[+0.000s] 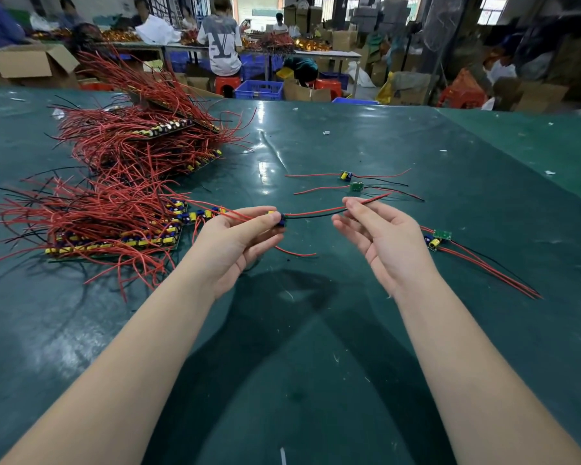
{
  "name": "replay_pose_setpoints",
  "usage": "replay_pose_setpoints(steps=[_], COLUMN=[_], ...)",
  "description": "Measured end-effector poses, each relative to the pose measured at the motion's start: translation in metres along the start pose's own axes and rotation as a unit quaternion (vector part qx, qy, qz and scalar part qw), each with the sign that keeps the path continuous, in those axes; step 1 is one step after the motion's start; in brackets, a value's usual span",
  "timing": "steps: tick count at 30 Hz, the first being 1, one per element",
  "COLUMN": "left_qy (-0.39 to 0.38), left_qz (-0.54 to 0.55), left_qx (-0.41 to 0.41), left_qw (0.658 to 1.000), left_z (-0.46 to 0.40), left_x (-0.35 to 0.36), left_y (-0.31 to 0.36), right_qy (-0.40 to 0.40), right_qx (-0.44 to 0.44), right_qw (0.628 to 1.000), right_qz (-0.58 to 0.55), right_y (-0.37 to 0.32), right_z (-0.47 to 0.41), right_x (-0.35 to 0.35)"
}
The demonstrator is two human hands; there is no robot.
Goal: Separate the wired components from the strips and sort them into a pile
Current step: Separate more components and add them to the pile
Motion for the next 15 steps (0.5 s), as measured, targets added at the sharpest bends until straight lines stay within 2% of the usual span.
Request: replay_pose_setpoints(steps=[6, 15], left_qy=[0.000, 0.001], left_qz=[0.009, 0.096], left_qx=[0.001, 0.001], left_qw=[1.000, 0.995], left_z=[0.000, 0.000], left_x=[0.001, 0.005], left_y=[0.001, 0.001], right_qy=[0.028, 0.069], right_qx=[0.002, -0.015], right_qw=[1.000, 0.997], right_qz=[0.006, 0.039], right_y=[0.001, 0.011], right_z=[-0.002, -0.002], right_x=[-0.007, -0.008])
Point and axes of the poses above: each hand's wrist, its own z-axis away from the middle knuckle, its own x-axis out of the palm, y = z × x, the point moved 2 cm from there along -z, towards the middle knuckle, and after that the axes turned 13 degrees about -y, right-handed, at the moved point
